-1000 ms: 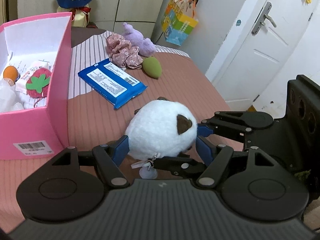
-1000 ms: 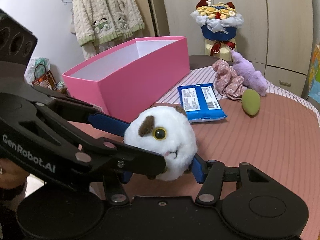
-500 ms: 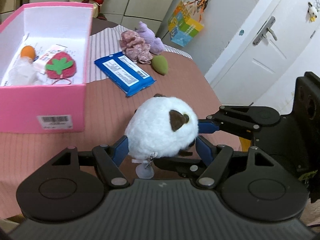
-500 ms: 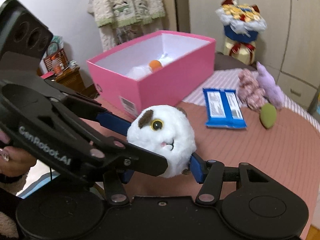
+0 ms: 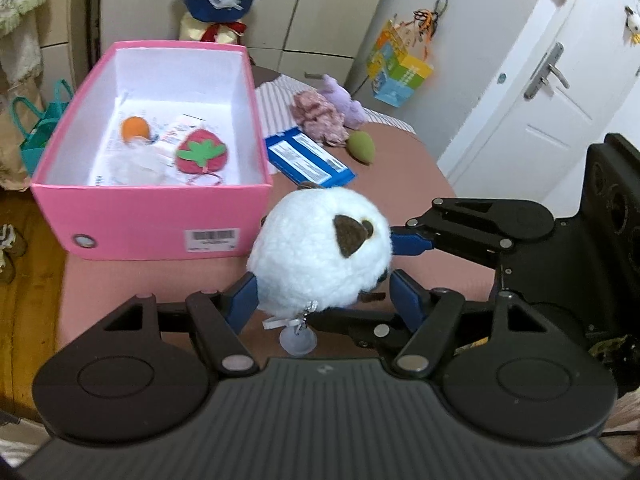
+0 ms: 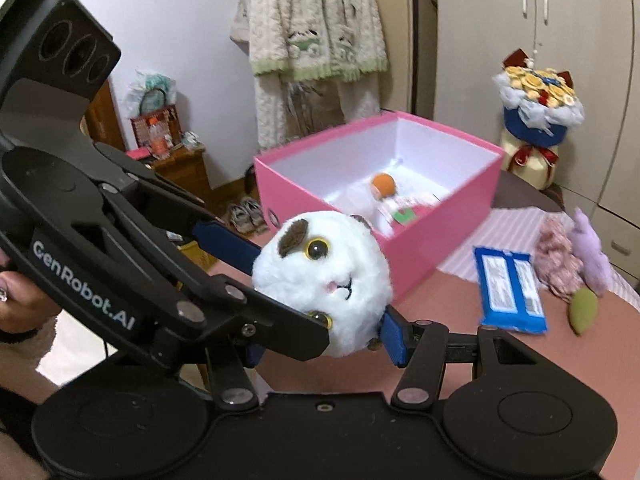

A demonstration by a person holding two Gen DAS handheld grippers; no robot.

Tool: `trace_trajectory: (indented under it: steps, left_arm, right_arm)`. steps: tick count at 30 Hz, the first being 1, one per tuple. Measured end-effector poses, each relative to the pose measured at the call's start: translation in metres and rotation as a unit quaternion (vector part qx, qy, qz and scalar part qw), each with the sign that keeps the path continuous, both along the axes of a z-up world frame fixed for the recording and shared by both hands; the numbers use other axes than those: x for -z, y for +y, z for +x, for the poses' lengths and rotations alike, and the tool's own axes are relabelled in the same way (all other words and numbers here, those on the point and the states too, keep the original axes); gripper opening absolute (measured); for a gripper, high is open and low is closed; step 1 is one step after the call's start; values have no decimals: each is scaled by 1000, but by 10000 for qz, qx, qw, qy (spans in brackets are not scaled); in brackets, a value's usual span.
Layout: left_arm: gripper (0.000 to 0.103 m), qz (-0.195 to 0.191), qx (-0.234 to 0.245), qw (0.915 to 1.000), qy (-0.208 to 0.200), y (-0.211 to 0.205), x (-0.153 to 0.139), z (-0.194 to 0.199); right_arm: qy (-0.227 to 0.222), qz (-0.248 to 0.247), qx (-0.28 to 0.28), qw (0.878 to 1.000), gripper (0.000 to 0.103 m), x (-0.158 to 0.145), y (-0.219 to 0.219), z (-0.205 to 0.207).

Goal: Organize soft objects
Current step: 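Carry the panda plush over the pink box and open the left tool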

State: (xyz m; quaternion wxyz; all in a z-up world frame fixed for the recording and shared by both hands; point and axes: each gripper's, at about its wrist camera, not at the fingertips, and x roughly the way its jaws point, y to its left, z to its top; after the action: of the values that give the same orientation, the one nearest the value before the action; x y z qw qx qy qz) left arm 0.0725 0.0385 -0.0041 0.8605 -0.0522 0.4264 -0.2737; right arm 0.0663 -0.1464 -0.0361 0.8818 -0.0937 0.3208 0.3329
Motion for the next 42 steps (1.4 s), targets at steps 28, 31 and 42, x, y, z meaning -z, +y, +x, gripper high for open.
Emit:
trace_trajectory:
  steps: [28, 31, 42]
  left_arm:
    - [70, -74, -637, 9963, -579, 34, -26, 175]
    - [69, -48, -723, 9962, -474, 31, -11, 197]
    - [70, -160, -988, 9948, -166, 35, 25, 253]
  right_arm:
    - [20, 776, 443, 9960, 64, -25, 40, 174]
    - [213, 673, 475, 9964, 65, -15, 43, 200]
    - [122, 76, 340, 9993, 65, 12, 58, 254]
